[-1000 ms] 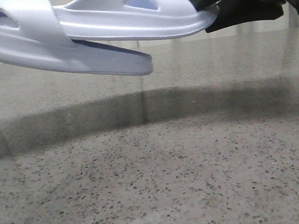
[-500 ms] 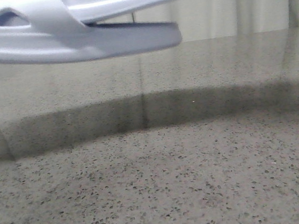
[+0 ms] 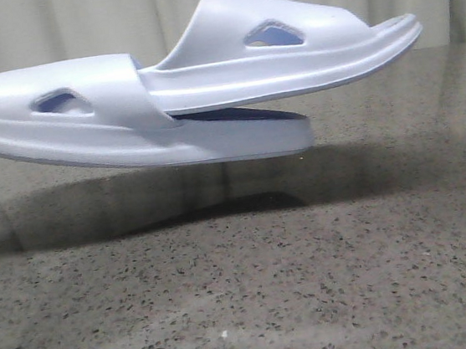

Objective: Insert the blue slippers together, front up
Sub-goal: 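Lower the stacked slippers onto the table and open both grippers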

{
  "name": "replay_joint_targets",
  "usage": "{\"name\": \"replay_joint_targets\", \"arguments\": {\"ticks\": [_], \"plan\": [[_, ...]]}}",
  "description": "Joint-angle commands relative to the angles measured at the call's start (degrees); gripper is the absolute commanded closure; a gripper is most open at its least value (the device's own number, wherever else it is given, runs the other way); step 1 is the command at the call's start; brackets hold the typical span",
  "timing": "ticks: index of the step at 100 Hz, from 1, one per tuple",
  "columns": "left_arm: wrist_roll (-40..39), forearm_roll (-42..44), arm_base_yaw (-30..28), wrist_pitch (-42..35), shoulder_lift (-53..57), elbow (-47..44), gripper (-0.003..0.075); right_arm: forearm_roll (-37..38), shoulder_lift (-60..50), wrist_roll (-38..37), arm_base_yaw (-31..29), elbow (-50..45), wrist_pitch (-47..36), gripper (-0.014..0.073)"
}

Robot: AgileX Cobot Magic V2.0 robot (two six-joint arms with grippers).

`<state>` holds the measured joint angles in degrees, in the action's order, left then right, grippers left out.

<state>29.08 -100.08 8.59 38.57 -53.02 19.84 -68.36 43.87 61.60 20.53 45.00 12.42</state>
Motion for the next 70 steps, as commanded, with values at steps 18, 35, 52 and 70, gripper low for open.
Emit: {"name": "replay_joint_targets", "arguments": {"ticks": [18,35,52,70], "plan": [[5.84,-6.55,0.34,4.68,-5.9,2.22,0.0704,-0.2,-0.47,1.07,-0.03,1.9,-0.43,0.0284],[8.01,-6.55,0.34,5.23,-9.1,5.31,0.0704,-0.2,-0.47,1.07,-0.03,1.9,0.31,0.0284],[8.61,-6.55,0.34,5.37,-11.48,8.95,0.0704,-0.2,-0.47,1.07,-0.03,1.9,0.89,0.0284],[8.94,-6.55,0.34,6.45,-14.26,9.83,0.0704,-0.2,-0.47,1.07,-0.03,1.9,1.3,0.0284]]}}
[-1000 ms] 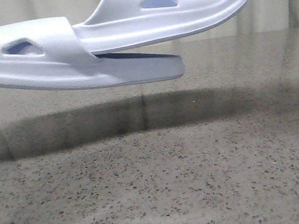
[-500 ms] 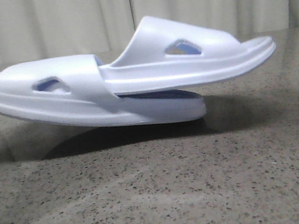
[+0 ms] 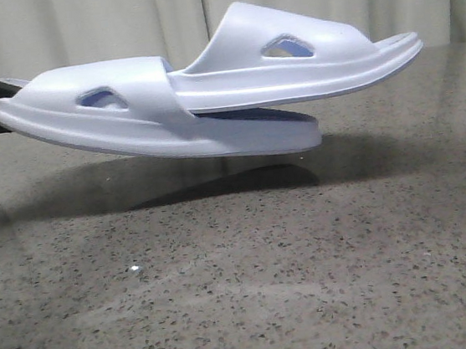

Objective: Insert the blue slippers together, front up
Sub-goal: 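Lower the stacked slippers onto the table and open both grippers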

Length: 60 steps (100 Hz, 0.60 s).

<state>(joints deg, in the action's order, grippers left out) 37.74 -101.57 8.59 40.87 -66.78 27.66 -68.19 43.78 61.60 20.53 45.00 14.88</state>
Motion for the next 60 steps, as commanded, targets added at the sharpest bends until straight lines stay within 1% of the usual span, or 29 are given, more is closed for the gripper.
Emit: {"name": "replay_joint_targets", "arguments": {"ticks": [1,26,45,51,56,60], "plan": [[0.4,-5.05,0.34,4.16,-0.76,2.01,0.0704,-0.36,-0.37,1.07,-0.03,1.9,-1.16,0.0284],[3.07,-5.05,0.34,5.43,-4.52,2.01,0.0704,-0.36,-0.37,1.07,-0.03,1.9,-1.04,0.0284],[3.46,-4.7,0.34,5.8,-6.6,2.01,0.0704,-0.36,-0.37,1.07,-0.03,1.9,-0.82,0.0284],[4.8,-4.7,0.34,5.8,-6.71,2.01,0.0702,-0.36,-0.37,1.07,-0.03,1.9,-0.82,0.0284],[5.38,-4.68,0.34,5.82,-6.71,2.01,0.0692,-0.36,-0.37,1.07,-0.03,1.9,-0.82,0.0284],[6.11,-4.68,0.34,5.82,-6.71,2.01,0.0668,-0.36,-0.37,1.07,-0.03,1.9,-0.82,0.0284]]}}
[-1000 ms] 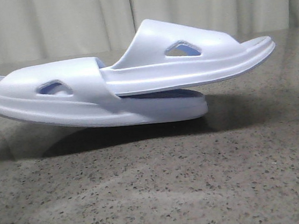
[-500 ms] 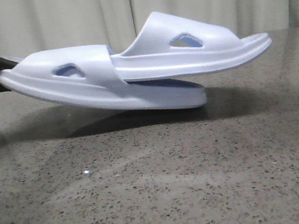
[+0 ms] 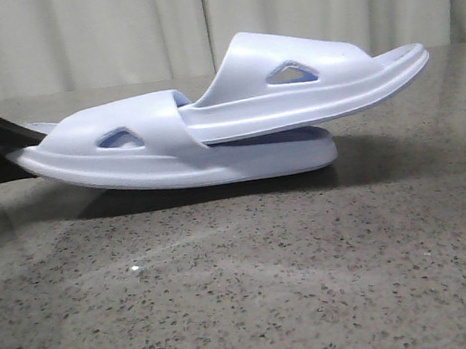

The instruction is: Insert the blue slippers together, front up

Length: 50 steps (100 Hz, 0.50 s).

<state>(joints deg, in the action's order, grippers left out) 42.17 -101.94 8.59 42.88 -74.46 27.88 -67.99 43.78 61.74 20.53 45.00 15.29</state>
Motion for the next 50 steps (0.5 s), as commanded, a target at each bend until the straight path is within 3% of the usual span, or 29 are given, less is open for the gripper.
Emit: {"name": "replay_joint_targets", "arguments": {"ticks": [1,29,50], "plan": [[1.69,-4.32,0.34,3.81,0.97,1.79,0.0659,-0.56,-0.37,0.93,-0.03,1.9,-1.23,0.0284],[4.92,-4.44,0.34,3.01,0.97,1.79,0.0371,-0.56,-0.37,0.93,-0.03,1.9,-0.89,0.0284],[9.6,-4.68,0.34,0.87,0.97,1.79,0.0304,-0.56,-0.37,0.93,-0.03,1.9,-0.26,0.0284]]}}
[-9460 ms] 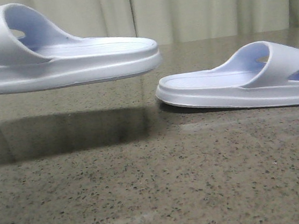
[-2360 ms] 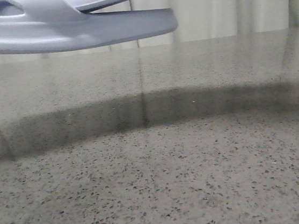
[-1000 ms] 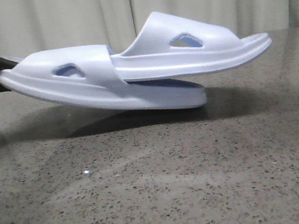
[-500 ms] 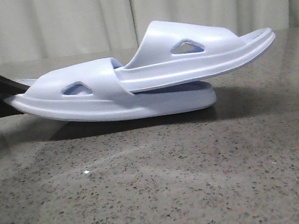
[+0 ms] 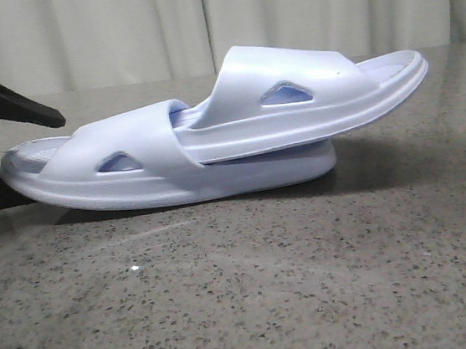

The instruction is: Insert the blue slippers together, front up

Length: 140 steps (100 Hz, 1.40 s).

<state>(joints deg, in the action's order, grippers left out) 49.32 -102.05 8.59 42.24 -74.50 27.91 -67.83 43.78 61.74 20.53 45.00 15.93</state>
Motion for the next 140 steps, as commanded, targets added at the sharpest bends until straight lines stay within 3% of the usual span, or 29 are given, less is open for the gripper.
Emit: {"name": "replay_joint_targets", "arguments": {"ticks": [1,55,84,107,140], "plan": [[2.59,-4.57,0.34,1.37,1.01,1.77,0.0304,-0.72,-0.37,0.93,-0.03,1.9,-0.89,0.0284],[18.06,-4.57,0.34,-12.04,6.06,7.7,0.0304,-0.69,-0.37,0.93,-0.03,1.79,-1.08,0.0284],[30.44,-2.31,0.34,-26.75,17.24,8.98,0.0304,2.2,-0.37,1.29,-0.03,-4.1,-17.96,0.0284],[30.45,6.05,0.34,-38.49,29.41,8.37,0.0305,2.2,-0.53,8.14,-0.03,-10.05,-25.97,0.0284],[30.45,7.5,0.34,-40.58,41.76,-1.75,0.0305,2.2,-6.88,9.89,-0.03,-16.25,-29.26,0.0284]]}}
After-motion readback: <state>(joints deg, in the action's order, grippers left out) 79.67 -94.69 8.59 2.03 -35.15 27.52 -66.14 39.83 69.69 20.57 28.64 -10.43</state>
